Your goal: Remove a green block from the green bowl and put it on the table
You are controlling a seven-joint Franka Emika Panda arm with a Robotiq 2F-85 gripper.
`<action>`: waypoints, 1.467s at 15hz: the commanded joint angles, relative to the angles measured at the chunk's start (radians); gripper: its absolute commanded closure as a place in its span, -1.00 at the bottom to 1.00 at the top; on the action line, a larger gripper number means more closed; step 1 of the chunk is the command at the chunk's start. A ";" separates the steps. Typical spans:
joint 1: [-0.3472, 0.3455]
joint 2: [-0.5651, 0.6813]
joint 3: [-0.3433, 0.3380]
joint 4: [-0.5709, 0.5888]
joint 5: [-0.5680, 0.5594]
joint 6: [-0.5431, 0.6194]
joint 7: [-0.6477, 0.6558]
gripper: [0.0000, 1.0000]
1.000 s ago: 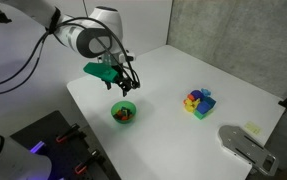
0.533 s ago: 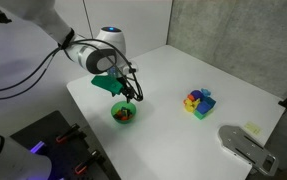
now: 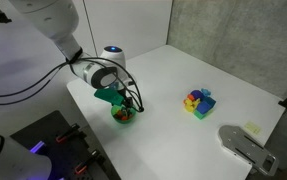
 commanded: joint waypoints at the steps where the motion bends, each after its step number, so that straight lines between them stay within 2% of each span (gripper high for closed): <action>1: -0.004 0.077 -0.003 0.035 -0.058 0.056 -0.003 -1.00; 9: 0.019 0.182 -0.028 0.073 -0.145 0.152 0.014 -1.00; 16: 0.029 0.235 -0.024 0.096 -0.149 0.194 0.013 -1.00; 17: 0.032 0.239 -0.025 0.098 -0.150 0.197 0.013 -0.91; 18: 0.035 0.242 -0.025 0.101 -0.150 0.199 0.013 -0.48; 20: 0.042 0.248 -0.030 0.104 -0.151 0.205 0.016 -0.40; 22: 0.046 0.252 -0.034 0.110 -0.150 0.207 0.017 -0.03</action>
